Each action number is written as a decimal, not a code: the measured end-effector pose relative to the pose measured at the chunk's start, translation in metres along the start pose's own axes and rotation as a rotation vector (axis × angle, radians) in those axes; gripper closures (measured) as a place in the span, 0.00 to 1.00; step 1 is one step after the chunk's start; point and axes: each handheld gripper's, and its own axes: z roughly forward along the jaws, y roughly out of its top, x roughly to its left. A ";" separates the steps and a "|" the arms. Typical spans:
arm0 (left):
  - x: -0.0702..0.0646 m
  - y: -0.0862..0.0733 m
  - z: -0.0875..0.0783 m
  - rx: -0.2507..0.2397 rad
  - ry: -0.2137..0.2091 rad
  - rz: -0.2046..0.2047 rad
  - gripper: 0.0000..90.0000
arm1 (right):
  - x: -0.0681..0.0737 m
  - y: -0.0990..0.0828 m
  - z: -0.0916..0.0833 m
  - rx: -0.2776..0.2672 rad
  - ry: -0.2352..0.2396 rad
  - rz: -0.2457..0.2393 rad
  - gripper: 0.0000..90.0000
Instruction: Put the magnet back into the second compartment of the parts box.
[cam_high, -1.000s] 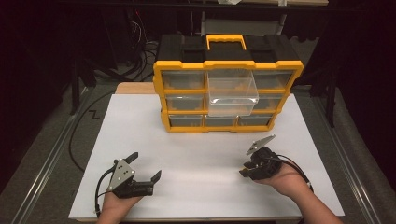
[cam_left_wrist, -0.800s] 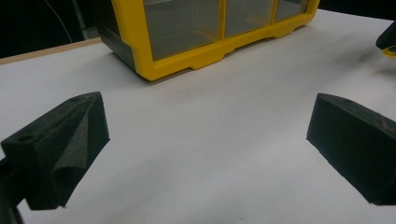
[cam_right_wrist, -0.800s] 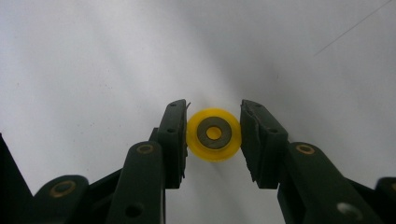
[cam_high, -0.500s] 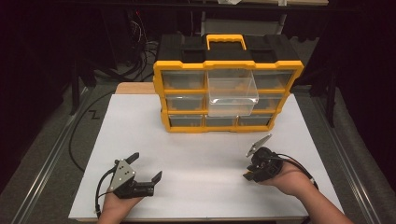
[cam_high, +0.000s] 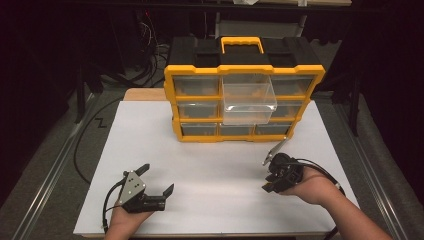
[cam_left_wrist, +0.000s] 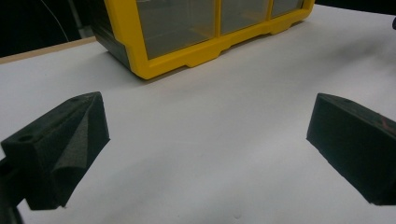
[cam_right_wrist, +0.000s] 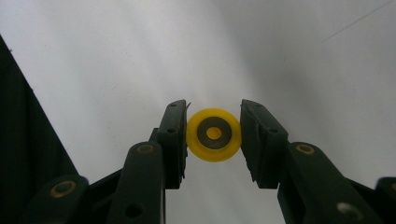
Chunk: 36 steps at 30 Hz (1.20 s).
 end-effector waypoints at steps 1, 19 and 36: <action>0.000 0.000 0.000 -0.003 0.002 -0.003 0.00 | 0.000 0.001 -0.002 0.006 0.003 -0.004 0.72; -0.001 0.000 0.001 0.006 -0.011 0.005 0.00 | 0.008 0.023 -0.041 0.052 0.028 -0.060 0.72; -0.001 -0.001 0.003 0.018 -0.018 0.006 0.00 | 0.012 0.034 -0.081 0.045 0.023 -0.086 0.72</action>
